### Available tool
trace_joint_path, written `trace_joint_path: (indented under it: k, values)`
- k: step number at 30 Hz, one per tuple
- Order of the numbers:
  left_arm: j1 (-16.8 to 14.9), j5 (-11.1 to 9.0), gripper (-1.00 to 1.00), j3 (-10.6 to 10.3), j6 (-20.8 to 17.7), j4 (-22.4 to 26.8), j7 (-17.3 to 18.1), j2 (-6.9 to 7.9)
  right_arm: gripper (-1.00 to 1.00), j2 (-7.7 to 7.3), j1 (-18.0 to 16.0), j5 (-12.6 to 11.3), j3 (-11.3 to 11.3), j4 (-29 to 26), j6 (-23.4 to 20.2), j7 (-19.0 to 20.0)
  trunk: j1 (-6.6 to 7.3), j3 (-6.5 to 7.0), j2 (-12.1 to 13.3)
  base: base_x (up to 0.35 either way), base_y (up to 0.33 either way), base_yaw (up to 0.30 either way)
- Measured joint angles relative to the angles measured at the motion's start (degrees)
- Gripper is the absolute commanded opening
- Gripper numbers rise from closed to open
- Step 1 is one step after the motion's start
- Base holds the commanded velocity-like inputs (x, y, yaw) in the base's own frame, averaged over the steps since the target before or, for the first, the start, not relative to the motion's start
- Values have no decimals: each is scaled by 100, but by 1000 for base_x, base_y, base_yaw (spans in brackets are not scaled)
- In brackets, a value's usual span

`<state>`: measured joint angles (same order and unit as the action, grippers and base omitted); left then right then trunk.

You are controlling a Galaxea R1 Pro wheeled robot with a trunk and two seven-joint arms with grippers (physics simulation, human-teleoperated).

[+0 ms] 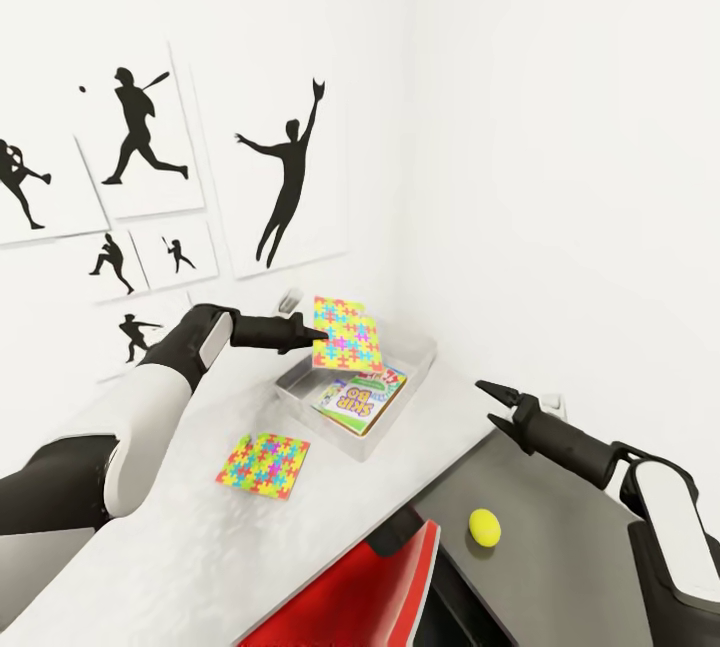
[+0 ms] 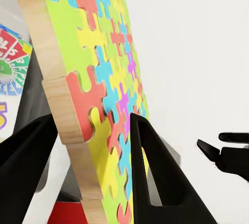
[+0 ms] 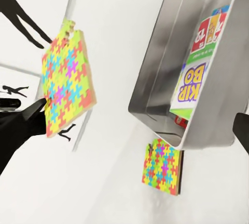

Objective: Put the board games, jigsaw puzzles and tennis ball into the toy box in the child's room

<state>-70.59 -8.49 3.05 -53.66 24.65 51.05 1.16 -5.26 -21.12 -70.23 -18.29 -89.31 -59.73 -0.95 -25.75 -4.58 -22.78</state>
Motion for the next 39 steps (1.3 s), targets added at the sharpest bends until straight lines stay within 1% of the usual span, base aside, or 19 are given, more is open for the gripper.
trace_joint_path:
  k: [6, 15, 20, 27, 39]
  values:
    - [-1, 9, -100, -7, 99, -9, 6, 6, 100, -1, 0, -1, -9, -100, 0, 0, 0, -55, 0, 0, 0, 0]
    - [-1, 16, -100, -31, 535, -10, 8, -12, 100, -1, 0, 4, -12, -116, 0, 0, 0, -139, 0, 0, 0, 0]
    - [1, 28, -100, -53, 719, -17, 12, -15, 100, -1, 0, 1, -95, -118, 0, 0, 0, -185, 0, 0, 0, 0]
    - [-1, 43, -100, -64, 1085, -430, 10, -35, 100, -1, 0, 3, -116, -119, 0, 5, 0, -250, 0, 0, 0, 0]
    - [-1, 36, -100, -64, 1179, -485, 33, -35, 100, -1, 0, 3, -120, -119, 0, 8, 0, -362, -1, 0, 0, 0]
